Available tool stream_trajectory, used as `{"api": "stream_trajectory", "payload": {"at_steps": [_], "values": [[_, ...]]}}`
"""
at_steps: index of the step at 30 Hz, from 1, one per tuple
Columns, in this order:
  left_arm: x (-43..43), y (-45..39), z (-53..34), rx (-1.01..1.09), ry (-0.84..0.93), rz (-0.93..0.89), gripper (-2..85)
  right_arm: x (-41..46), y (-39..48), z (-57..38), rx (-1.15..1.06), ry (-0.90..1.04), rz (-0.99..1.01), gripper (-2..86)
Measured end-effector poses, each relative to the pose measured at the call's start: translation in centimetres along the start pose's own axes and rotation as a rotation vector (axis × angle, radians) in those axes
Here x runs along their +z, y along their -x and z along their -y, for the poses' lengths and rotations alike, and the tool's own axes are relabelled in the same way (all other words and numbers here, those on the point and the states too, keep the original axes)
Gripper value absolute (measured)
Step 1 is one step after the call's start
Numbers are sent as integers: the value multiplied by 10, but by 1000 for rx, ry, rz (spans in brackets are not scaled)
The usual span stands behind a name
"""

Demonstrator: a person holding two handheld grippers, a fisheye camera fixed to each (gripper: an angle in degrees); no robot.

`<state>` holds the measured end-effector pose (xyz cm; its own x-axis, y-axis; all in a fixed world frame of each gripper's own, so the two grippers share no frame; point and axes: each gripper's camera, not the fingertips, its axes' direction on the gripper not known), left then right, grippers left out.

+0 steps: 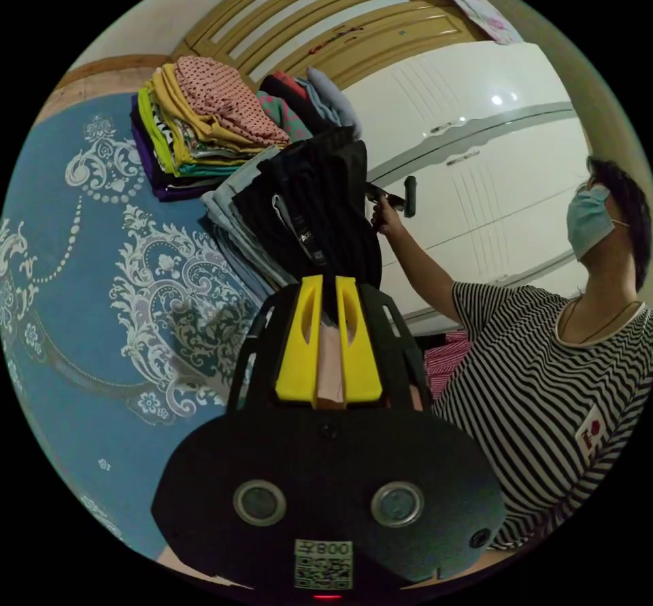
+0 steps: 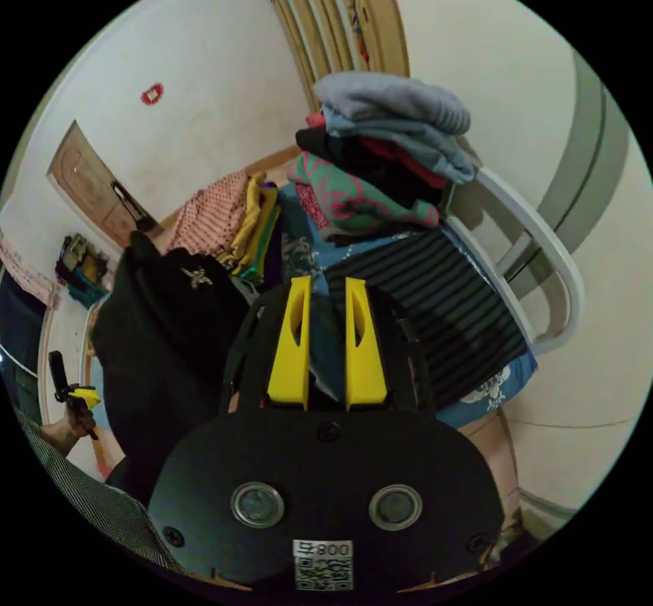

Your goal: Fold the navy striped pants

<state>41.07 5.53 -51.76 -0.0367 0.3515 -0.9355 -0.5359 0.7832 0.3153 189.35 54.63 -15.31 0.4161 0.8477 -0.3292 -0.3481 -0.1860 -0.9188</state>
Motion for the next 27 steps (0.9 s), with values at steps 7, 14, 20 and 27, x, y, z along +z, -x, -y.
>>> {"api": "stream_trajectory", "payload": {"at_steps": [7,14,20,27], "values": [[10,-19,56,-49,5,-9,30,52,-12,109,-83,266,-9,91],[17,-36,102,-53,60,-7,30,82,7,172,-251,483,-167,99],[3,-45,124,-77,58,-7,26,79,13,197,-326,560,-359,66],[-32,-66,135,-104,12,-31,20,9,-14,222,-78,475,-154,32]]}}
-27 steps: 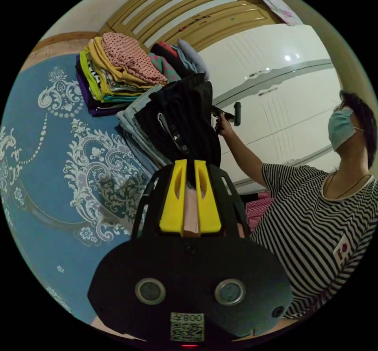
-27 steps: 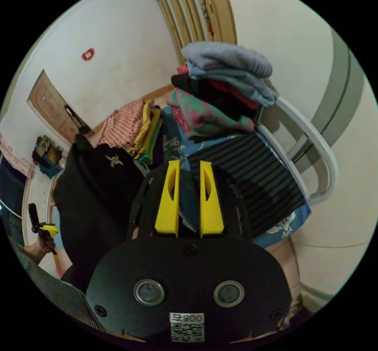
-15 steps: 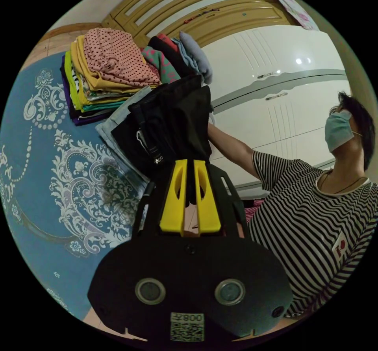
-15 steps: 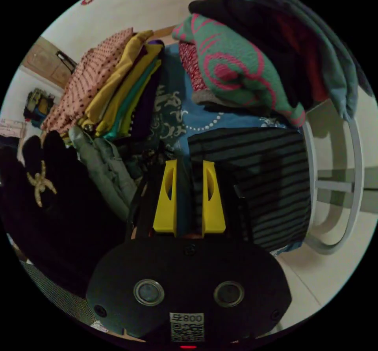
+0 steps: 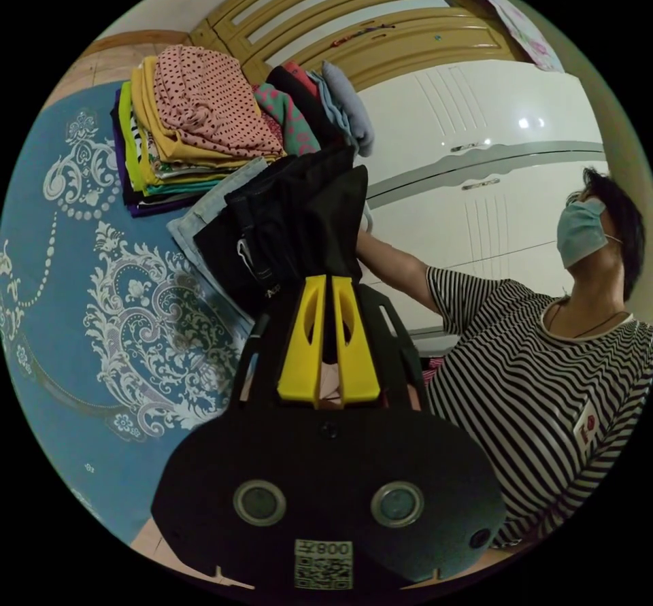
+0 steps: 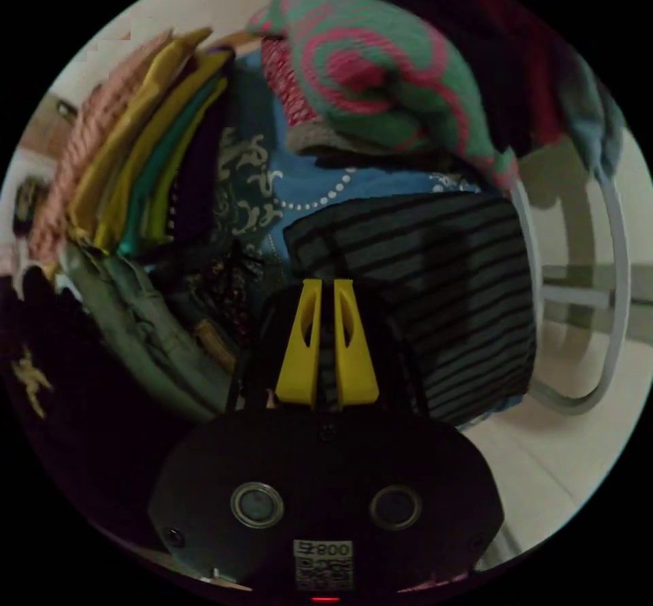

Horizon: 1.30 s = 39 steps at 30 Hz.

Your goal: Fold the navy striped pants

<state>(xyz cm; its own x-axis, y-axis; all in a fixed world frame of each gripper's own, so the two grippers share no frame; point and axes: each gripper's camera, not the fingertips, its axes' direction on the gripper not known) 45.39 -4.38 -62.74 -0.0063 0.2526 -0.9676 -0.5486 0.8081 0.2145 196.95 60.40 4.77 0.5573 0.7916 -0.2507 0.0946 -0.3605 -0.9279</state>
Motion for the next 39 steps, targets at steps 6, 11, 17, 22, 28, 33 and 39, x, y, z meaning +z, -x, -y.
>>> {"api": "stream_trajectory", "payload": {"at_steps": [6,11,17,22,28,33,39], "values": [[-38,-30,5,1,-50,-68,17,-101,-69,-73,319,-306,480,26],[-68,-63,8,40,-69,-123,14,-211,-100,-153,422,-606,723,24],[-115,-113,5,121,-100,-171,13,-341,-79,-222,337,-972,908,23],[-167,-151,-11,176,-156,-176,19,-452,-16,-242,120,-1136,988,22],[-252,-197,-45,236,-301,-143,52,-585,97,-251,-170,-1257,1112,21],[-334,-239,-80,334,-403,-18,94,-674,216,-265,-388,-1238,1165,20],[-424,-279,-127,434,-462,33,118,-736,379,-293,-566,-1173,1255,19]]}}
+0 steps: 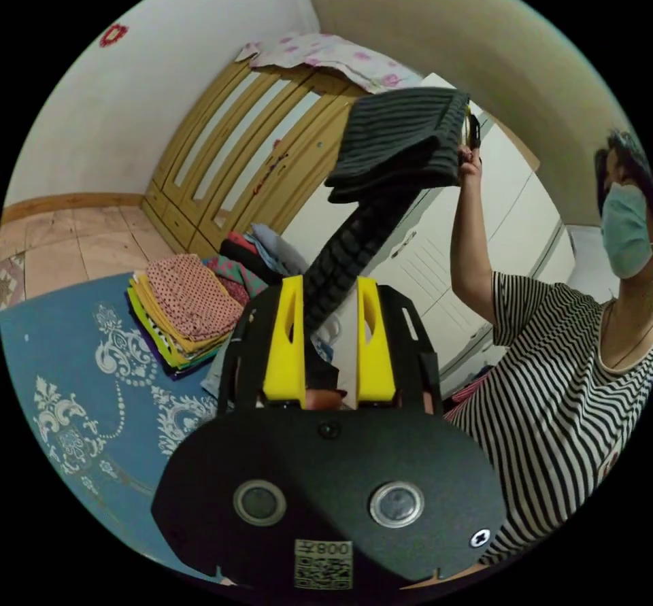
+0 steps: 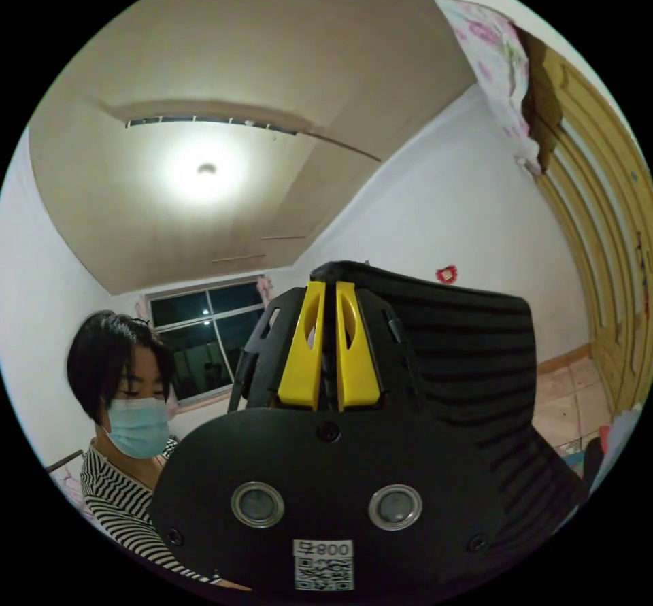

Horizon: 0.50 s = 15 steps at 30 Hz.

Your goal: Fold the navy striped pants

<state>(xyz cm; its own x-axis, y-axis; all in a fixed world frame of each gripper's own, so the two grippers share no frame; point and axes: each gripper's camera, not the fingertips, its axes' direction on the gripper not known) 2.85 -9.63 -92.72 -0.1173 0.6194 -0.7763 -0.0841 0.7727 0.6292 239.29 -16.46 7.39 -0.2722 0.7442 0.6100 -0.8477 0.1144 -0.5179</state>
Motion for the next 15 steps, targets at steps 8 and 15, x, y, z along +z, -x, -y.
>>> {"api": "stream_trajectory", "payload": {"at_steps": [8,15], "values": [[-172,-46,-39,30,52,113,88,215,92,-69,175,104,162,19],[-365,-53,-86,-119,32,318,33,388,151,-140,276,225,271,20]]}}
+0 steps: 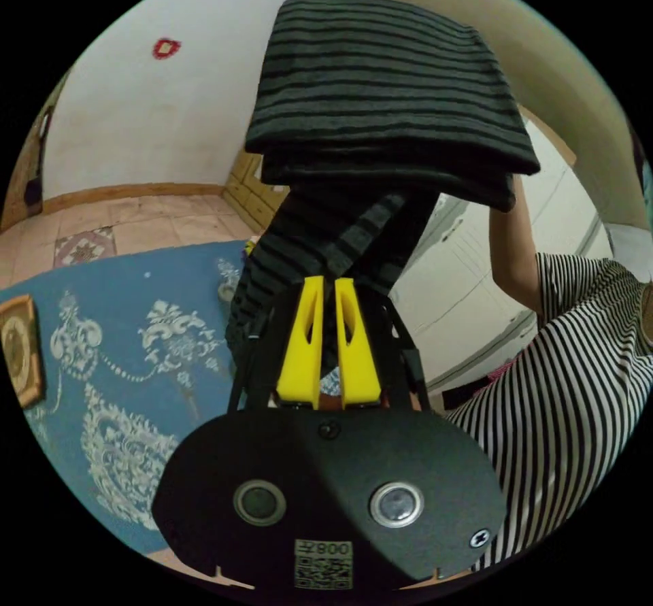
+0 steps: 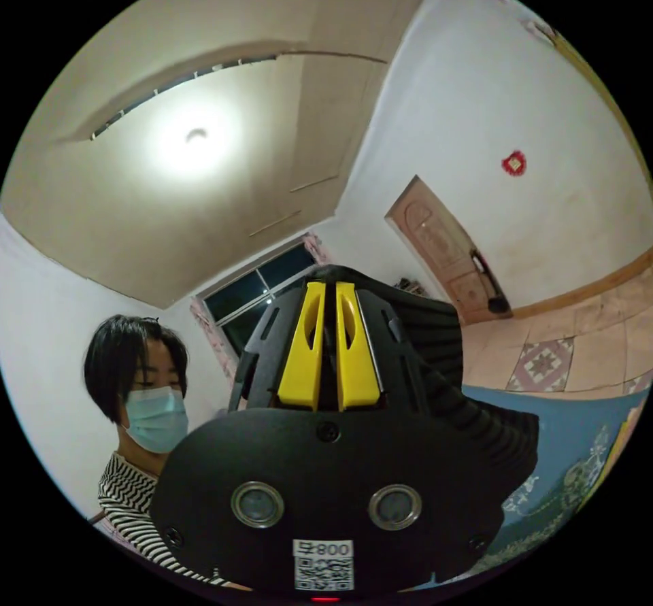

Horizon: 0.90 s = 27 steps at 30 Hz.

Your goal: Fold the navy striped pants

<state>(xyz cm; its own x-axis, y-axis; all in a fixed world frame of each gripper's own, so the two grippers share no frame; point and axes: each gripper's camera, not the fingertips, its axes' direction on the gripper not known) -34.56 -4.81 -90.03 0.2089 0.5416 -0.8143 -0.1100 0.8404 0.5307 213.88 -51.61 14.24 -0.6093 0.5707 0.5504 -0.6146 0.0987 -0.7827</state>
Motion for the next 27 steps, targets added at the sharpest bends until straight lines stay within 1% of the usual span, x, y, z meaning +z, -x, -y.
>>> {"api": "stream_trajectory", "payload": {"at_steps": [2,5,9,12,15,21,27], "values": [[-52,16,-12,-62,-41,45,30,54,-4,-8,28,28,-5,20],[-140,34,-29,-125,-123,136,26,110,-10,-16,48,60,-40,20],[-255,39,-50,-164,-262,272,25,164,-25,-28,93,95,-64,20],[-319,33,-66,-194,-347,358,24,202,-43,-42,146,137,-61,20],[-367,21,-82,-216,-398,444,23,235,-64,-60,204,184,-44,20],[-443,8,-112,-250,-469,533,23,288,-104,-101,319,255,-32,20],[-493,10,-128,-250,-460,582,22,325,-141,-132,397,277,-22,18]]}}
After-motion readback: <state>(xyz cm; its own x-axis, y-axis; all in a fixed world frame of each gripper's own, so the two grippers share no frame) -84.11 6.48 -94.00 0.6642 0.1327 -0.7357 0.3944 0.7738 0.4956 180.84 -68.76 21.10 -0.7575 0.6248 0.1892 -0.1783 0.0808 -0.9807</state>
